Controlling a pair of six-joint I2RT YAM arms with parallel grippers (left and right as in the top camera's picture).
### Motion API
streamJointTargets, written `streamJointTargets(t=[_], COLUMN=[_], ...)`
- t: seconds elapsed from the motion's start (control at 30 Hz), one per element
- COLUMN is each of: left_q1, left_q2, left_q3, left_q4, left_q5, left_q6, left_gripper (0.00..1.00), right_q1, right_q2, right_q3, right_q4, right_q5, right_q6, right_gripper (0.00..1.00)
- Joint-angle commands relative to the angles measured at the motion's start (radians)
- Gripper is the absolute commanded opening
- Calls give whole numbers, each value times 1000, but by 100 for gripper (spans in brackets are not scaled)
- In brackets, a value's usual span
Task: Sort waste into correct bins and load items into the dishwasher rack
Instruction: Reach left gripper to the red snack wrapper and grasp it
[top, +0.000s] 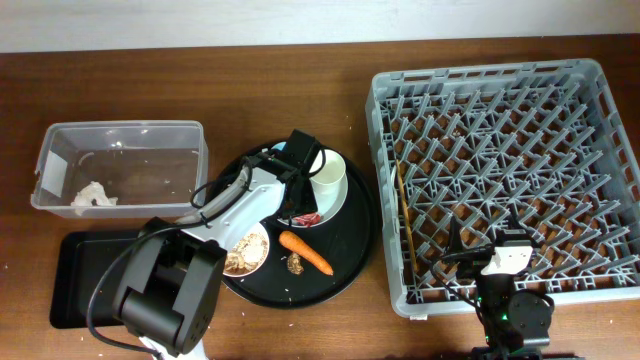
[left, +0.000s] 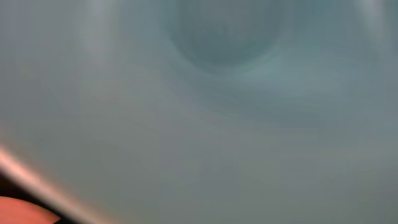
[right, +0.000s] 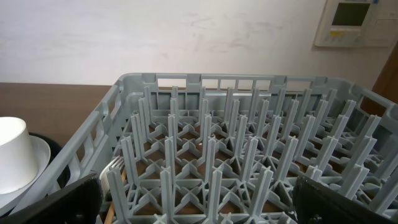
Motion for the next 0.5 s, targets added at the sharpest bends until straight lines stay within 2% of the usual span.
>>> streamJointTargets(t=[0.0,0.1,0.23,0.33,0.43,0.47], left_q1=[-5,-5,-5,-5,-5,-5], left_q2=[8,8,8,8,8,8], left_q3=[-24,-48,-54,-54,-54,-54], left_q4=[18,45,49,48,48,48], left_q5=[-14,-13,-11,-11,-11,-11], left_q6=[-10,-10,-10,-10,-10,-10], left_gripper=[68,72,70,48,42,37], right_q1=[-7,-7,-7,-7,-7,-7], right_q2=[-7,-7,-7,-7,-7,-7], right_q3=[-7,-7,-7,-7,-7,-7], right_q4=[-4,-4,-4,-4,-4,-4], right_q5=[9,9,9,9,9,9], right_q6=[6,6,6,6,6,6], right_gripper=[99,99,99,99,99,99])
